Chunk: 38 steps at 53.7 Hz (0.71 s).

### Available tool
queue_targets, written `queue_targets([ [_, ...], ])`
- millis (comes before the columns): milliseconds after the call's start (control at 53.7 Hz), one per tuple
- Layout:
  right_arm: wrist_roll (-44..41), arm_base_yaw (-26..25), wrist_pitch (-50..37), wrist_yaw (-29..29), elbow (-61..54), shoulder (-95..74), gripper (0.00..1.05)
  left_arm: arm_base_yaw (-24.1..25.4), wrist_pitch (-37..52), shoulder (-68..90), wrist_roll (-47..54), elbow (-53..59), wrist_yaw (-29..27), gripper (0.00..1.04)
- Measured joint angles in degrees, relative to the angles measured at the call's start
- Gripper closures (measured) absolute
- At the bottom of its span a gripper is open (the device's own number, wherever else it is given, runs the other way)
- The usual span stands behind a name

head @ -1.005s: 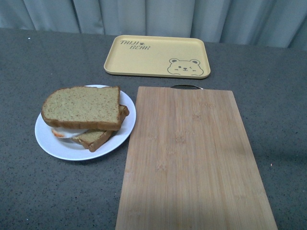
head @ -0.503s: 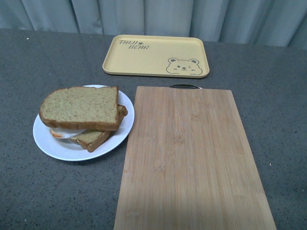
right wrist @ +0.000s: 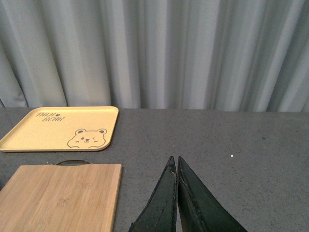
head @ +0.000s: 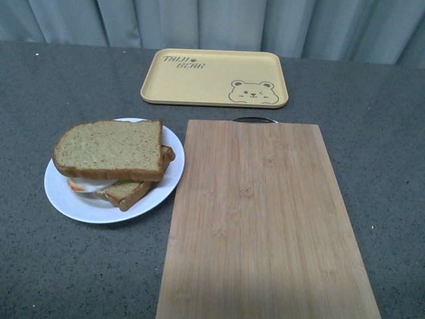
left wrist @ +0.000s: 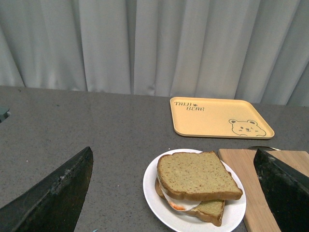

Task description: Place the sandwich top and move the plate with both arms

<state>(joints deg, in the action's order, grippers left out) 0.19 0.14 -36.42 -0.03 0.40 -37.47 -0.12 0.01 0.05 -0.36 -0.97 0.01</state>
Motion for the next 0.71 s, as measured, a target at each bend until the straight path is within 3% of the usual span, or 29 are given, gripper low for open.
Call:
queue_targets([
  [708,0.0,0.0,19.2,0.0,-0.2,20.5,1.04,0.0,0.0,0.0,0.0,0.0,0.0,0.07],
])
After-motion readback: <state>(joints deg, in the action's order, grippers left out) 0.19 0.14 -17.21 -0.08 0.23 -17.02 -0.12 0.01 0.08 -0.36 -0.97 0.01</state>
